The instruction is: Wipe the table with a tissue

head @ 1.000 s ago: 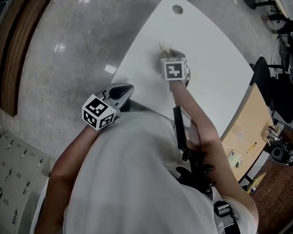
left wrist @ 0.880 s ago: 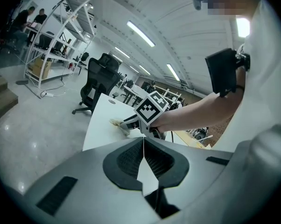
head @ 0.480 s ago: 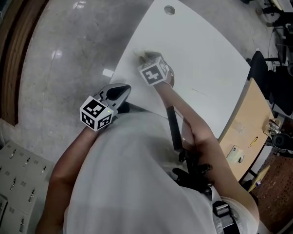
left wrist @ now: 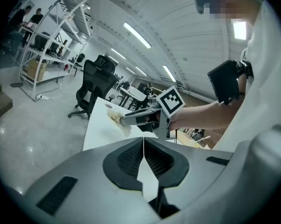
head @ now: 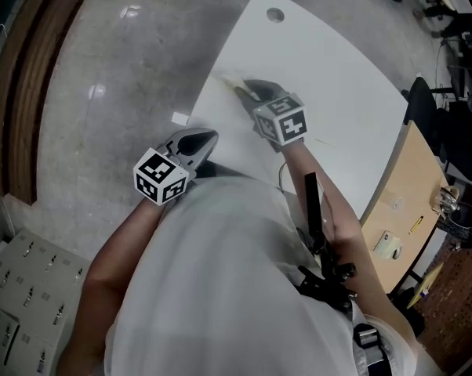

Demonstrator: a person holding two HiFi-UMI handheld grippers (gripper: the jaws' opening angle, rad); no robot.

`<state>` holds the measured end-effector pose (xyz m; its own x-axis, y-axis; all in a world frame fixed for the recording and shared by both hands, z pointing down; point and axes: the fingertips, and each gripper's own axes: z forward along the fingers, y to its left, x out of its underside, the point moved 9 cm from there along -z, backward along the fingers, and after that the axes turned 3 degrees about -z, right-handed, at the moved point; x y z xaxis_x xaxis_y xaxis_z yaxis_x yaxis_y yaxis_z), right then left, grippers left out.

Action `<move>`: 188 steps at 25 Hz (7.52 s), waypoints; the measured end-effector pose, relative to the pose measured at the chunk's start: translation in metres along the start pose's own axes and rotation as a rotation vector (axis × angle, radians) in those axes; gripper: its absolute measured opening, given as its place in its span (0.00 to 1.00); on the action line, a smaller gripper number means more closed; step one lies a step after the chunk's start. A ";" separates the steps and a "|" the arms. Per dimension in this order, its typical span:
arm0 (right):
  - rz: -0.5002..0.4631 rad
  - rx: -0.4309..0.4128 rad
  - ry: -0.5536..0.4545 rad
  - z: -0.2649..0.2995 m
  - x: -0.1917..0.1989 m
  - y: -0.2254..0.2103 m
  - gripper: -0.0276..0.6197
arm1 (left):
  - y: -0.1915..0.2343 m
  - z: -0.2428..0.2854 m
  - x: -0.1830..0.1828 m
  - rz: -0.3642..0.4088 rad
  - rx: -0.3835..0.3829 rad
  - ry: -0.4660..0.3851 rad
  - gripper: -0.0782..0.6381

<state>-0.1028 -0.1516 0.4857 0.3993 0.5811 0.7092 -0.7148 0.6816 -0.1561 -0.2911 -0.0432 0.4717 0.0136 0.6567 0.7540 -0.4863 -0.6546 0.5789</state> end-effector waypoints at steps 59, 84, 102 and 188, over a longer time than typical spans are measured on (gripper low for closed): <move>-0.128 0.208 0.240 0.021 0.069 0.024 0.18 | 0.007 -0.017 0.025 -0.092 -0.075 -0.030 0.12; 0.031 0.404 0.171 -0.010 0.085 -0.058 0.18 | 0.011 -0.032 0.024 -0.080 -0.142 -0.023 0.12; -0.379 -0.308 0.236 0.058 0.061 0.127 0.18 | 0.017 -0.057 0.018 -0.040 -0.123 -0.016 0.12; 0.406 0.771 0.153 -0.160 0.233 -0.056 0.18 | -0.065 0.076 -0.011 0.200 0.162 0.231 0.12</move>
<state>0.1222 0.0164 0.5500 0.0636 0.8041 0.5911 -0.9842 -0.0474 0.1704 -0.1934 -0.0363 0.4488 -0.2751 0.5645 0.7783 -0.3136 -0.8179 0.4824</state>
